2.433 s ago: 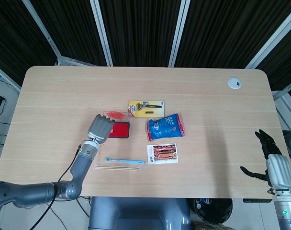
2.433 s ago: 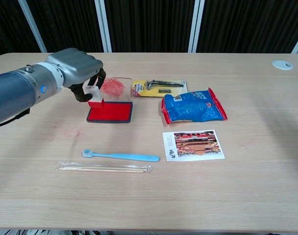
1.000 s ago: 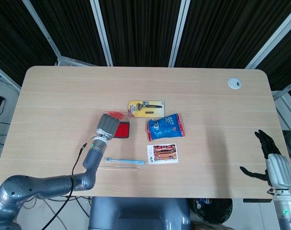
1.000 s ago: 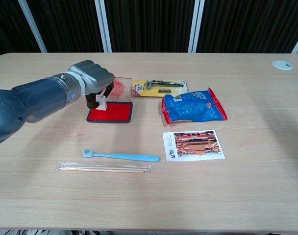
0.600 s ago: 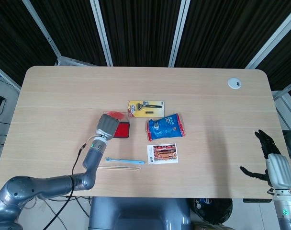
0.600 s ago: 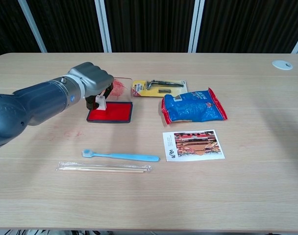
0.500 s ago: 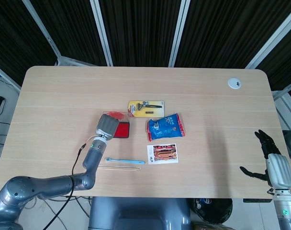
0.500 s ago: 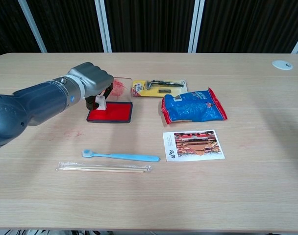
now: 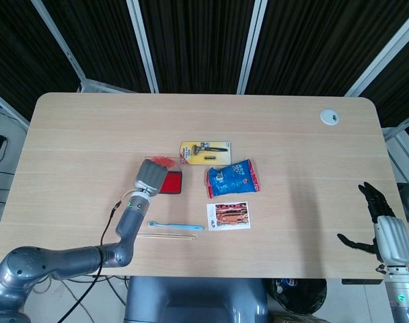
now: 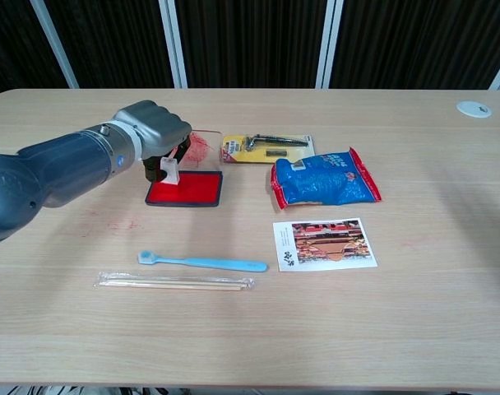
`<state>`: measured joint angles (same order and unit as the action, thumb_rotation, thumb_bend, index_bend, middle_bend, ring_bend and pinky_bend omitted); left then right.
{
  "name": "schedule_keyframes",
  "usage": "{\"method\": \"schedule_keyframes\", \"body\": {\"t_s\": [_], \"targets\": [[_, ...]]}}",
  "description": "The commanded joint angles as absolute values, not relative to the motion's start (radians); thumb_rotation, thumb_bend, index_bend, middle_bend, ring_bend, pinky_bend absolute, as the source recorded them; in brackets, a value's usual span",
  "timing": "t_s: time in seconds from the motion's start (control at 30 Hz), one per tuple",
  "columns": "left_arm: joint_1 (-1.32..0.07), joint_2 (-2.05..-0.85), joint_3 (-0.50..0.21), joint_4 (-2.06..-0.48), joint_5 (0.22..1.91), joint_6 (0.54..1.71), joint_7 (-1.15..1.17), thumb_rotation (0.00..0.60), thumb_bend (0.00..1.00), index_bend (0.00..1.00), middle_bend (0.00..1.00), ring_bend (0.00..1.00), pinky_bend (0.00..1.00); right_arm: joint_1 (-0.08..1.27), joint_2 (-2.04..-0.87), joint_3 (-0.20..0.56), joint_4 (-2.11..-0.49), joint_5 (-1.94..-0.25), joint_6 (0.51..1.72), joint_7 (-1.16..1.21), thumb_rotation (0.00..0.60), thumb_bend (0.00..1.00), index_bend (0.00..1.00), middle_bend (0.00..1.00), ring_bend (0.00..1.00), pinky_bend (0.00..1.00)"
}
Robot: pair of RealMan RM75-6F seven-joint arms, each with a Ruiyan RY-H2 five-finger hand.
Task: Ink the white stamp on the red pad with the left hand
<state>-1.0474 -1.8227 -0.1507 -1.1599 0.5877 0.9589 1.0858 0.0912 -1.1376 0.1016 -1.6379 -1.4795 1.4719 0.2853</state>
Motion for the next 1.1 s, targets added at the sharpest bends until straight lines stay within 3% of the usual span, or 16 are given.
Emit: {"method": "schedule_keyframes", "body": {"t_s": [0.03,1.1], "targets": [[-1.045,-1.811,-0.15,-1.177,0.586,0.968,1.091,0.6,0.57,0.72,0.75,0.53,0.57,0.091,-1.138,0.101,-1.638,-1.481,1.474,0.285,0.6,0.1,0.0,0.0,0.0,0.19],[-1.036,-1.841,-0.119,-1.14,0.573,0.961,1.111,0.6,0.57,0.73,0.75,0.53,0.57,0.091,-1.137,0.101,-1.638,-1.481,1.472,0.291,0.6,0.1,0.0,0.0,0.0,0.19]]}}
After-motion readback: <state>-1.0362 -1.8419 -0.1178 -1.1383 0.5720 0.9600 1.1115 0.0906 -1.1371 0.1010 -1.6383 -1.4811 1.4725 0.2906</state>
